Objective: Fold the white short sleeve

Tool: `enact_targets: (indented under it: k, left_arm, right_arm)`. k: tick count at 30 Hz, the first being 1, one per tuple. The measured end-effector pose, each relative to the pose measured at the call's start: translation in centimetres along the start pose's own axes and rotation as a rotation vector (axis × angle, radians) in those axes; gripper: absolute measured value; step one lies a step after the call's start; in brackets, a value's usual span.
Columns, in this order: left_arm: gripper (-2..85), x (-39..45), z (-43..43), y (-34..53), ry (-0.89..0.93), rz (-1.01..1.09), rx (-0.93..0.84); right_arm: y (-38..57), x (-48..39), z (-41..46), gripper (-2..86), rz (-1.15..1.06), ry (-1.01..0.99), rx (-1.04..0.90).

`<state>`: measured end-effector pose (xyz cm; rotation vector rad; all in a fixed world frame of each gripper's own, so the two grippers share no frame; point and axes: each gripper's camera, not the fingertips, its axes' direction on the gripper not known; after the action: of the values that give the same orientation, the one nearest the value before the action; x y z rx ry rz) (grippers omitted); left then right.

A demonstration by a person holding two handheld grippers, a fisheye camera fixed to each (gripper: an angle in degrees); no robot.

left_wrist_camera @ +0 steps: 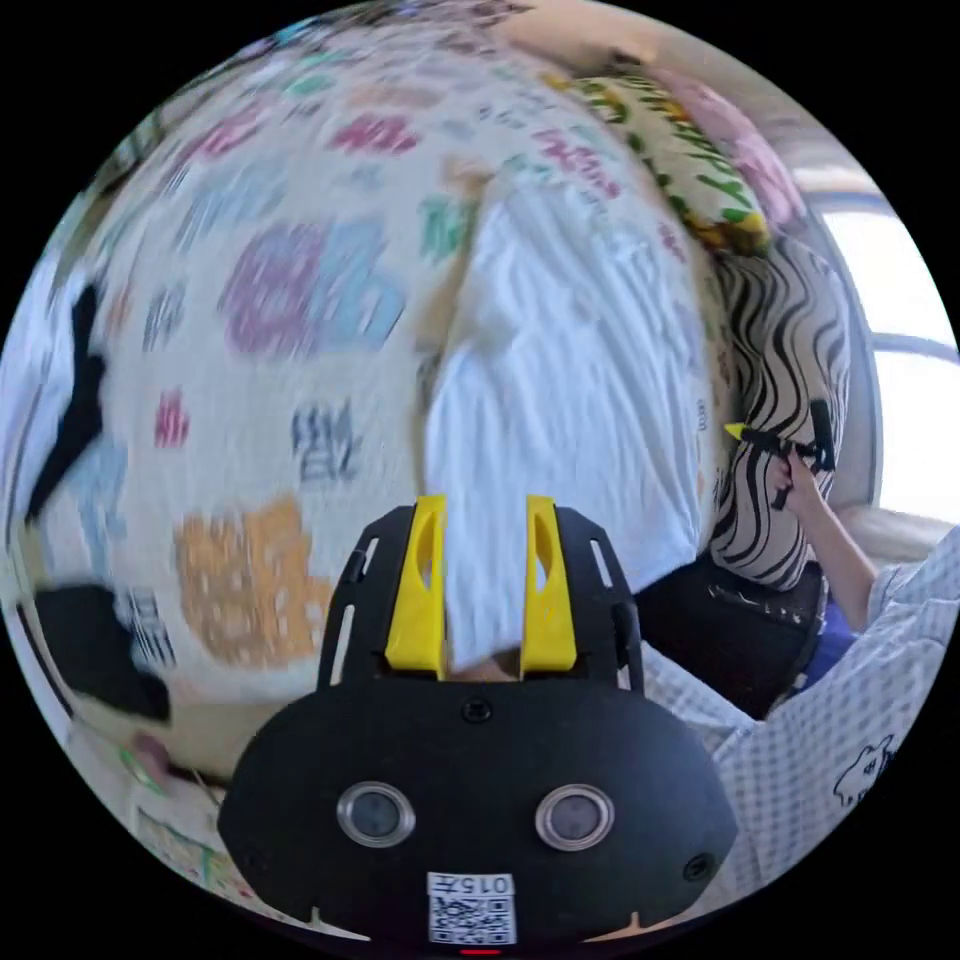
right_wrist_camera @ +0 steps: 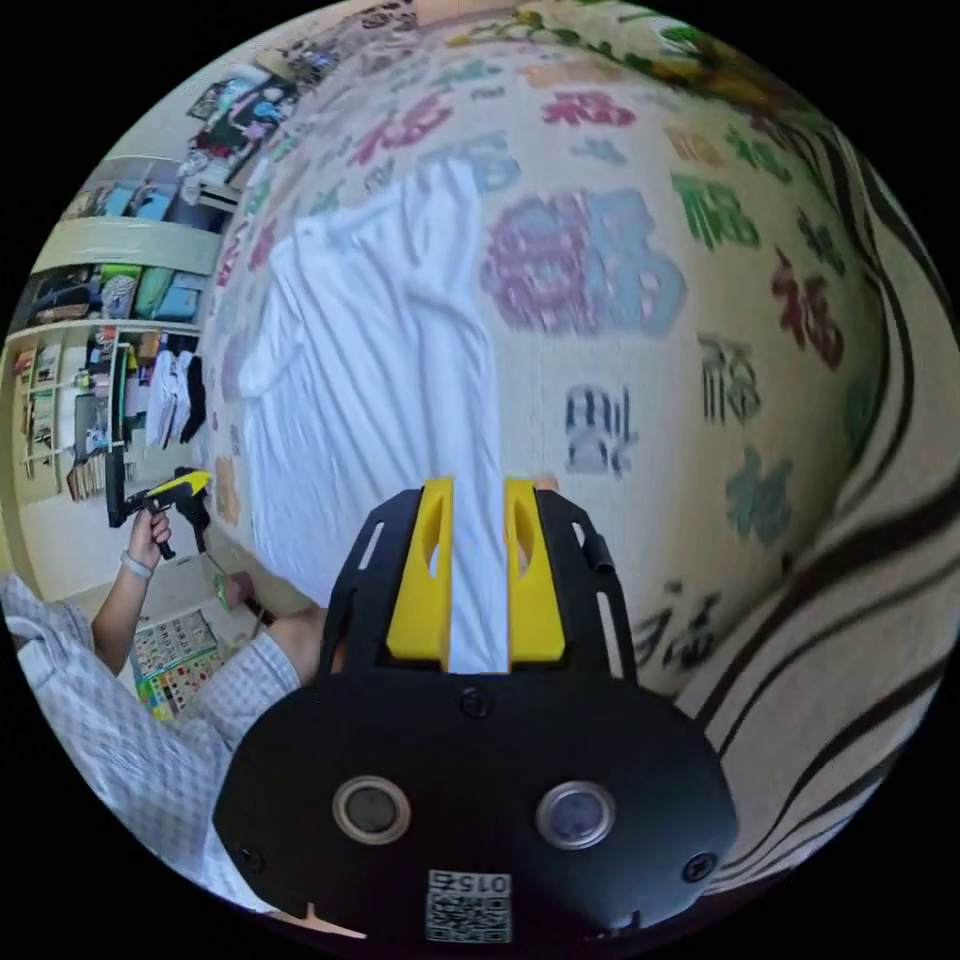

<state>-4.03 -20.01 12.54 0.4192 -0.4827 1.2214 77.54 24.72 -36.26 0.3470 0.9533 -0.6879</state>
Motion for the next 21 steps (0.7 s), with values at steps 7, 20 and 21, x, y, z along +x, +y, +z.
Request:
enact_targets:
  k: [7,20,21]
  left_arm:
    - [10.0,10.9,7.7,-12.3,-0.156,0.342,0.033]
    - [0.1,-9.9,-4.1,-10.9,0.123,-0.257,0.368]
    - [0.2,-11.2,-3.8,-10.7,0.157,-0.301,0.362]
  right_arm:
    - [-13.3,-8.1,2.0,12.6,-0.219,0.083,0.042]
    - [-9.1,3.0,-5.7,-0.5,0.138,-0.024,0.102]
    - [-8.7,3.5,-5.6,-0.5,0.16,-0.034,0.093]
